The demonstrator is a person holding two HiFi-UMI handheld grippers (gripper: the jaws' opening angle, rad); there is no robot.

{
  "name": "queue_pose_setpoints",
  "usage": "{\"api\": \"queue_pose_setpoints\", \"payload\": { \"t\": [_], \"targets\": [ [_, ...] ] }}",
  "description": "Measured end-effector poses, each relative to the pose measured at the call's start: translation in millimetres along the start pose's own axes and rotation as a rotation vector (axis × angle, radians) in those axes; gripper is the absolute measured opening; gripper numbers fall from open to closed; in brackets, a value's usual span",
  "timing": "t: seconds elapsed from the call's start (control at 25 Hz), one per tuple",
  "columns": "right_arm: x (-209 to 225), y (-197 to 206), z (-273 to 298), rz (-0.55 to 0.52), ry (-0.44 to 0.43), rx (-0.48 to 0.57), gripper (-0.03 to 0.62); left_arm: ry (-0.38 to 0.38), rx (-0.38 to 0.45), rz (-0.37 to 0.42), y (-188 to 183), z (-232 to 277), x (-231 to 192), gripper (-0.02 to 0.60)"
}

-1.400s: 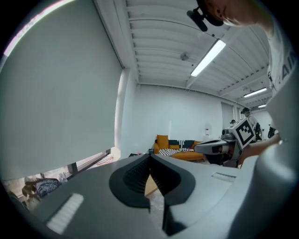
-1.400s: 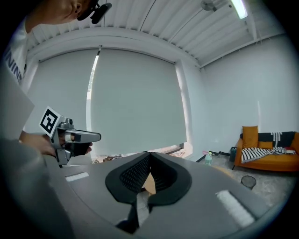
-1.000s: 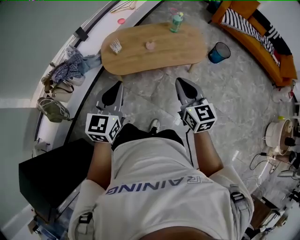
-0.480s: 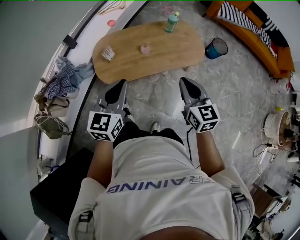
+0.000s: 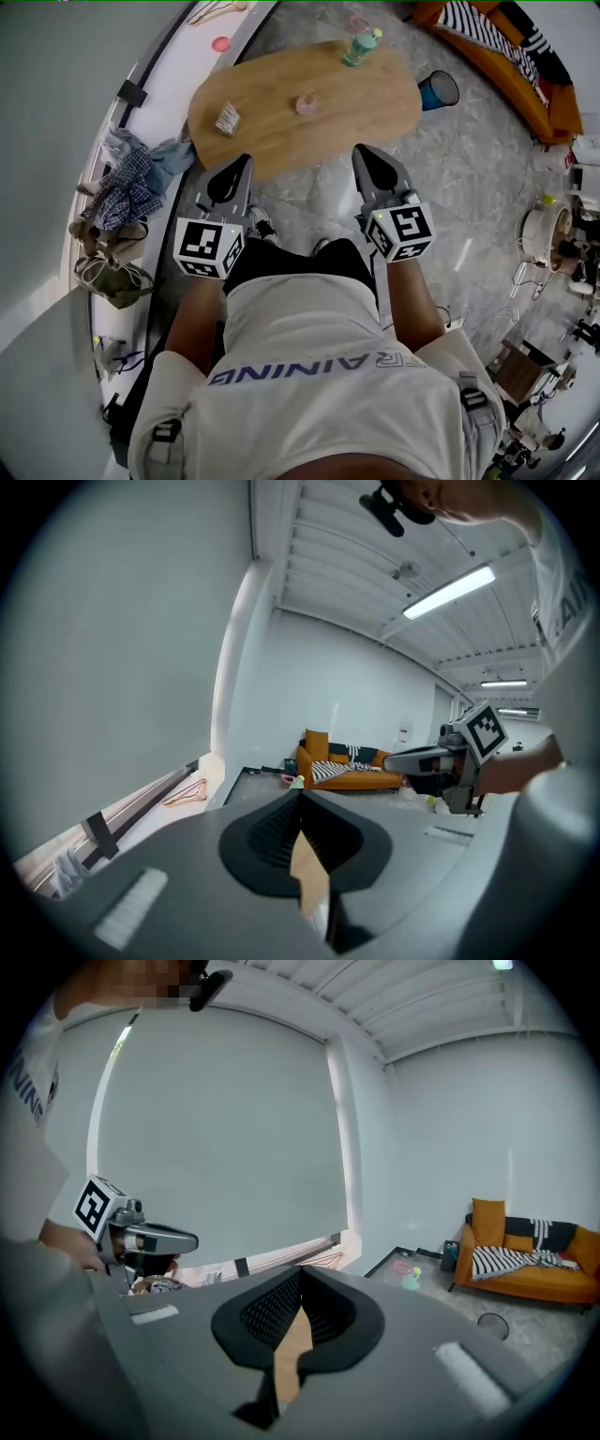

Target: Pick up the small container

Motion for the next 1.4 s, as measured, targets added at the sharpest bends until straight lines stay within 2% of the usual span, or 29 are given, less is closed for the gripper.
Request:
{"api": "queue_pose_setpoints", "payload": {
  "t": [0.16,0.32,0.64,0.92,1.04,1.28,1.32,1.4],
  "targets": [
    [-2.5,-3.1,22.9,0.012,0.011,-0.028,0.017,-0.031,0.003,-0.028,-6.1,0.9,-34.9,0.002],
    [12.1,-6.0,38.7,0.036,0.015,-0.031,0.017,-0.043,-0.011,-0.025,-7.5,9.9,-42.9,0.002],
    [48.6,-8.5,57.1,0.038,-0.033,-0.015,0.019,-0.079,-0.019,-0.025,-20.2,40.1,-27.1,0.002],
    [83.7,-3.6,65.3,0.019,-0.054,-0.042,0.046,-0.129,-0.023,-0.048,-24.9,66.6,-11.5,0.002],
    [89.1,-2.8,68.7,0.015,-0.066,-0.043,0.125,-0.132,-0.032,-0.049,-23.6,72.9,-6.8,0.002],
    [90.8,-3.2,80.7,-0.018,-0.088,-0.089,0.445,-0.127,-0.03,-0.056,-26.2,81.9,-6.9,0.002],
    [90.4,-2.3,82.4,-0.021,-0.093,-0.097,0.482,-0.126,-0.029,-0.056,-26.5,83.0,-7.6,0.002],
    [89.9,0.3,85.4,-0.02,-0.107,-0.116,0.505,-0.128,-0.029,-0.059,-27.0,85.4,-9.1,0.002]
  ]
}}
Point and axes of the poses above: the fingertips, and each gripper's own axes: z forward along the fingers, x to its right, y out of its underside, the point moved 8 cm from there along -z, backward along the fingers, and after that the axes turned 6 degrees about y, right-handed, at the moved point
